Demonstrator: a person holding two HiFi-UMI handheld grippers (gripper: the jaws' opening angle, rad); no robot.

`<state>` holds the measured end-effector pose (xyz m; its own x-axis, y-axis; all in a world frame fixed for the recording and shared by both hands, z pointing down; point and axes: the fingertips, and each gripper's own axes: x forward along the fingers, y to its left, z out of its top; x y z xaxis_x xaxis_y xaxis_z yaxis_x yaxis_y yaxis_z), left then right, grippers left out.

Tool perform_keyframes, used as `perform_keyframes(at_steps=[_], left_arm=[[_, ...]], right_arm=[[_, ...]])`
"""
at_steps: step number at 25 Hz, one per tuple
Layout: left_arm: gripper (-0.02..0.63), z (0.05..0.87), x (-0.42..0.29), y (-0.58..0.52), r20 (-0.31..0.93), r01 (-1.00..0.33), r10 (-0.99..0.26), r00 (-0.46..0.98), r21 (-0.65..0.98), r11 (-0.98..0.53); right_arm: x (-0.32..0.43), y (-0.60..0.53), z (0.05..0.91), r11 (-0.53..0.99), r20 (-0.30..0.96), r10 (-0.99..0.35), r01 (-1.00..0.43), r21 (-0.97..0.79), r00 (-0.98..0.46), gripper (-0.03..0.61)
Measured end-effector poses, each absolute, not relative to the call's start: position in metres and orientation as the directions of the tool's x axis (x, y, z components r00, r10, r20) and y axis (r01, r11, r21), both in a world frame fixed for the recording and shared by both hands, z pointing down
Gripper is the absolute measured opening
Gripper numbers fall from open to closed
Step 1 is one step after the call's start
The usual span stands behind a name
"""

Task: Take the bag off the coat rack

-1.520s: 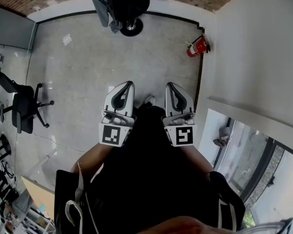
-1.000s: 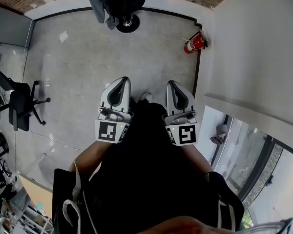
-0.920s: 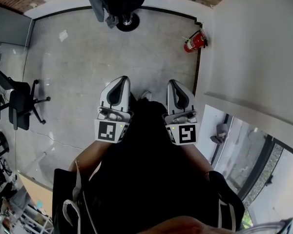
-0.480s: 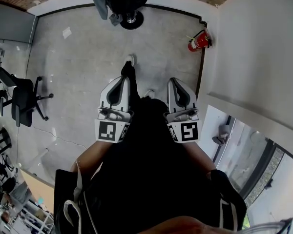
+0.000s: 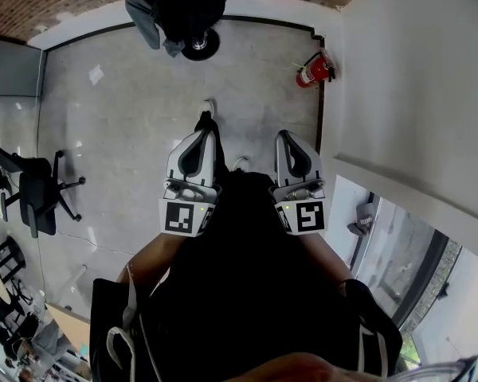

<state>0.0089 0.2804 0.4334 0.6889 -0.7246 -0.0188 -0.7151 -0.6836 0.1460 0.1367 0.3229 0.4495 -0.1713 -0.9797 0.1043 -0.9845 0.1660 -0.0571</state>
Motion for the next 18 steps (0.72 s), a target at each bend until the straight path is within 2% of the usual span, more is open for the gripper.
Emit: perform_keyframes(at_steps=[7, 13, 18], left_arm=[[0.020, 0.426, 0.003, 0.190, -0.046, -0.724, -0.744, 0.666, 0.197, -0.661], [0.020, 0.419, -0.004, 0.120, -0.042, -0.728, -0.752, 0.658, 0.220, -0.649], [0.020, 0.412, -0.016, 0.077, -0.041, -0.725, -0.741, 0.670, 0.179, -0.665]], right_arm=[[0.131, 0.231, 0.437, 0.175, 0.121, -0.977, -0.984, -0.015, -0.176, 0.022], [0.111, 0.160, 0.417, 0.214, 0.086, -0.975, -0.972, 0.100, -0.206, 0.021], [0.096, 0.102, 0.414, 0.236, 0.097, -0.968, -0.970, 0.056, -0.230, 0.023]])
